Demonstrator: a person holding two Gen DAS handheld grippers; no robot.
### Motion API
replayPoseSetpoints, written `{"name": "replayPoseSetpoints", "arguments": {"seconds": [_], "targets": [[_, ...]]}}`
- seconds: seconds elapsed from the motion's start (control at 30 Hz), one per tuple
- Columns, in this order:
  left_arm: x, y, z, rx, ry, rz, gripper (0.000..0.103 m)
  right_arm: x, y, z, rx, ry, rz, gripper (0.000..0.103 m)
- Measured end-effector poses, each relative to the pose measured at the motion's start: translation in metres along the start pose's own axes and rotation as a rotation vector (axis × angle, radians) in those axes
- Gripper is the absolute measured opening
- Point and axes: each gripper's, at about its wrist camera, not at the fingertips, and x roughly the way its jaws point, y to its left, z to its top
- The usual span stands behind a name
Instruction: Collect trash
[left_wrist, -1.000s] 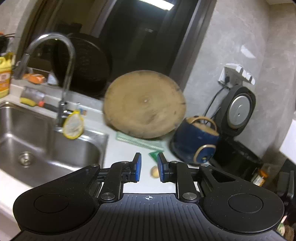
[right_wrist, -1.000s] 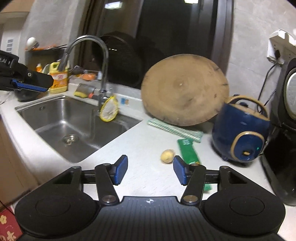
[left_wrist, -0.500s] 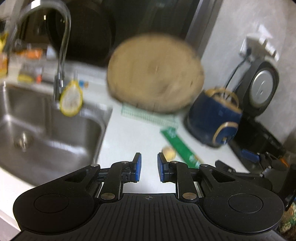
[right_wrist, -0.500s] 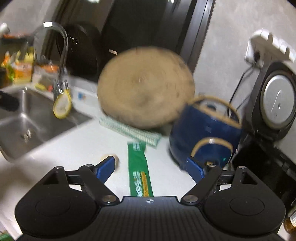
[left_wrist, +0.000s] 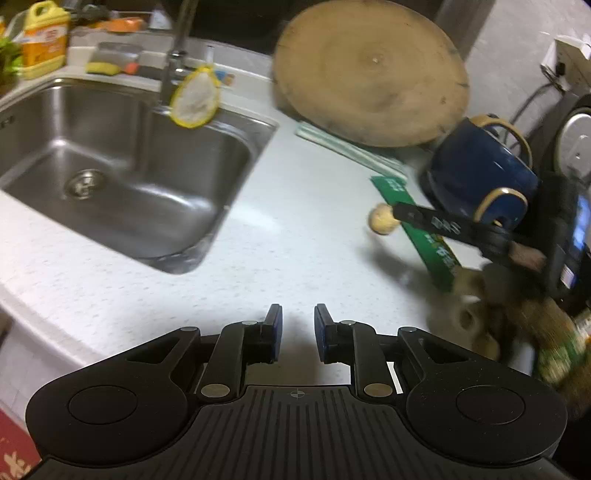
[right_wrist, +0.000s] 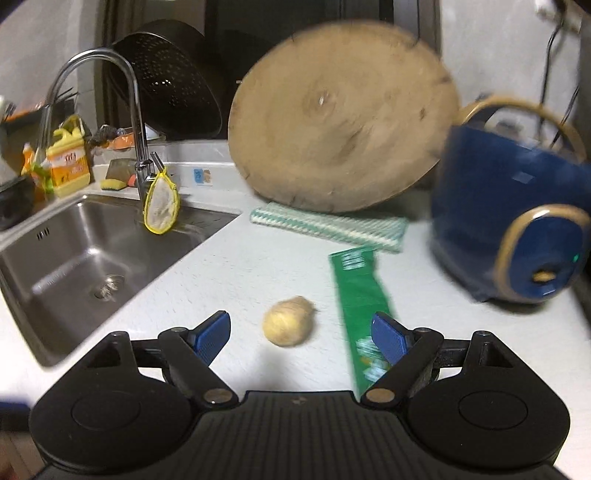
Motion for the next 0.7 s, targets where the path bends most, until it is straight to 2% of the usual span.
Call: {"name": "replayPoseSetpoints", "arguments": {"seconds": [0.1, 0.17, 0.2, 0.27, 0.33, 0.37, 0.47, 0.57, 0.7], "targets": [[-0.011, 0.003, 0.001, -0.007, -0.026, 0.024, 0.022, 0.031, 0.004, 0.008, 0.02, 0.059, 0.004, 0.077], [-0.019, 0.003, 0.003, 0.001, -0.047, 0.048, 0.022, 0.047, 0.007, 0.009, 0.013, 0.102, -0.015, 0.065], [-0.022, 0.003, 0.003, 0.007, -0.056, 0.062, 0.022, 0.053, 0.007, 0.009, 0.017, 0.129, -0.011, 0.054], [-0.027, 0.002, 0.005, 0.017, -0.07, 0.083, 0.022, 0.056, 0.008, 0.008, 0.022, 0.157, -0.003, 0.049], [-0.029, 0.001, 0.006, 0.023, -0.075, 0.099, 0.022, 0.051, 0.011, 0.007, -0.002, 0.15, -0.007, 0.038], [-0.029, 0.001, 0.006, 0.025, -0.074, 0.102, 0.022, 0.047, 0.012, 0.006, -0.009, 0.153, 0.001, 0.038], [-0.026, 0.001, 0.006, 0.034, -0.06, 0.095, 0.022, 0.032, 0.014, -0.001, 0.007, 0.18, 0.095, 0.038], [-0.023, -0.001, 0.004, 0.045, -0.047, 0.08, 0.022, 0.014, 0.023, -0.014, -0.027, 0.174, 0.093, 0.038], [-0.021, -0.006, 0.005, 0.072, -0.042, 0.06, 0.022, -0.018, 0.026, -0.028, 0.02, 0.208, 0.204, 0.037]]}}
